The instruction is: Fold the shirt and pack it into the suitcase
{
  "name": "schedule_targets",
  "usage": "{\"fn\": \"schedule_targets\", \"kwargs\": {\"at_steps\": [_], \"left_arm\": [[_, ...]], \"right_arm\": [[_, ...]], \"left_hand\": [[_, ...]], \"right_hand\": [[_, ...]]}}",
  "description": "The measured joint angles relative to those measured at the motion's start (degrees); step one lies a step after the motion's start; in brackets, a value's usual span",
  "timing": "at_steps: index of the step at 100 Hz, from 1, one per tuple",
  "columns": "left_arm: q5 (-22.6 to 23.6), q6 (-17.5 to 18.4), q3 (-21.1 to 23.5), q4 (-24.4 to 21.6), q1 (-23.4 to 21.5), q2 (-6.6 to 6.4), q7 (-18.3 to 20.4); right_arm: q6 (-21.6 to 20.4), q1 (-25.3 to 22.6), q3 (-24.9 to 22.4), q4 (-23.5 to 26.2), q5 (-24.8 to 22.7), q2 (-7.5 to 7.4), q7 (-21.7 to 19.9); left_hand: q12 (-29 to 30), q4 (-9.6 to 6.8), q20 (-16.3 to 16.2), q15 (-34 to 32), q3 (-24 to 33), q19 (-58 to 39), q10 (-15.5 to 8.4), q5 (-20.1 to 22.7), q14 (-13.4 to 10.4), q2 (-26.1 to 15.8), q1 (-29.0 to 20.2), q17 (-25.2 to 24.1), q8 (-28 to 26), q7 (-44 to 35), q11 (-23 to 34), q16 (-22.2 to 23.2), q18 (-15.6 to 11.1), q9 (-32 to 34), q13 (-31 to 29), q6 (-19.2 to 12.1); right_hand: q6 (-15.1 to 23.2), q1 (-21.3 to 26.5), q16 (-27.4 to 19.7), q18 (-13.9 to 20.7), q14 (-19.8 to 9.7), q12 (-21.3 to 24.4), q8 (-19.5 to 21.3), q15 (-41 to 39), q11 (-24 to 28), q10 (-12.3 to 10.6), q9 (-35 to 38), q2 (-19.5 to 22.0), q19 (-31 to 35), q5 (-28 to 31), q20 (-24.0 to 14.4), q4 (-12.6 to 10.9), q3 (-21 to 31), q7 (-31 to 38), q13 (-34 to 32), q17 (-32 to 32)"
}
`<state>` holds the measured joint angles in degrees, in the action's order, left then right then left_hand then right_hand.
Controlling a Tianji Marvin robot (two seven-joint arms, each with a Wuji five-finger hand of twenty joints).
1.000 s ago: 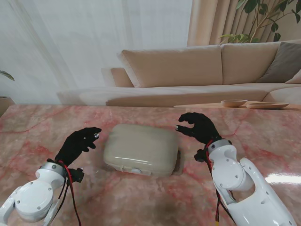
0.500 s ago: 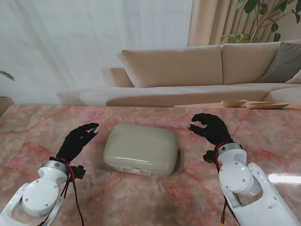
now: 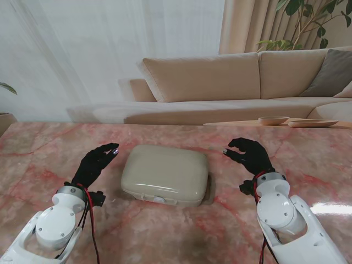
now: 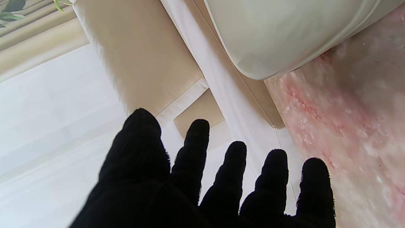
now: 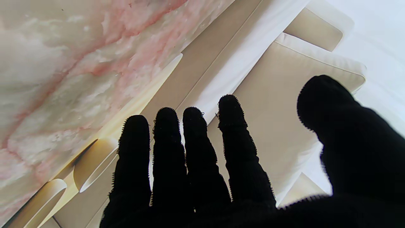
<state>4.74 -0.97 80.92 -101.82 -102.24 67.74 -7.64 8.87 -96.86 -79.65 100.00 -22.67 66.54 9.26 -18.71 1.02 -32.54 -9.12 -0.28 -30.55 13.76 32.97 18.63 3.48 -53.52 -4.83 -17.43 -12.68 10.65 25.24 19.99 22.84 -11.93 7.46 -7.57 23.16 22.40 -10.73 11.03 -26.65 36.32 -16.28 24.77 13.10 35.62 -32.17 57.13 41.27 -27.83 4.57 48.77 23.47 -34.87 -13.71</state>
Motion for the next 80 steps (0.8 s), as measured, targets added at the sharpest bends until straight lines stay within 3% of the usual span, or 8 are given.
{"fn": "schedule_targets", "kwargs": {"at_steps": [18, 80], "left_arm": [[0.5, 0.5, 0.1, 0.3, 0.1, 0.04, 0.1], [0.1, 1.4, 0.7, -0.1, -1.7, 0.04, -0.1]], "right_arm": [[0.1, 0.0, 0.1, -0.2, 0.7, 0.05, 0.0], [0.4, 0.0, 0.6, -0.4, 3.5, 0.49, 0.5]], "left_hand": [[0.1, 0.0, 1.0, 0.1, 0.0, 1.6, 0.0, 0.0, -0.7, 0.0, 0.0, 0.0, 0.0, 0.0, 0.0, -0.8, -2.1, 0.0, 0.2, 0.0], [0.1, 0.0, 2.1, 0.1, 0.0, 2.0, 0.0, 0.0, -0.7, 0.0, 0.0, 0.0, 0.0, 0.0, 0.0, -1.7, -2.3, 0.7, 0.2, 0.0]], "right_hand": [[0.0, 0.0, 0.0, 0.0, 0.0, 0.0, 0.0, 0.0, 0.0, 0.1, 0.0, 0.0, 0.0, 0.0, 0.0, 0.0, -0.3, -0.5, 0.0, 0.0], [0.0, 0.0, 0.0, 0.0, 0.0, 0.1, 0.0, 0.1, -0.1, 0.3, 0.0, 0.0, 0.0, 0.0, 0.0, 0.0, -0.3, -0.6, 0.0, -0.1]]}}
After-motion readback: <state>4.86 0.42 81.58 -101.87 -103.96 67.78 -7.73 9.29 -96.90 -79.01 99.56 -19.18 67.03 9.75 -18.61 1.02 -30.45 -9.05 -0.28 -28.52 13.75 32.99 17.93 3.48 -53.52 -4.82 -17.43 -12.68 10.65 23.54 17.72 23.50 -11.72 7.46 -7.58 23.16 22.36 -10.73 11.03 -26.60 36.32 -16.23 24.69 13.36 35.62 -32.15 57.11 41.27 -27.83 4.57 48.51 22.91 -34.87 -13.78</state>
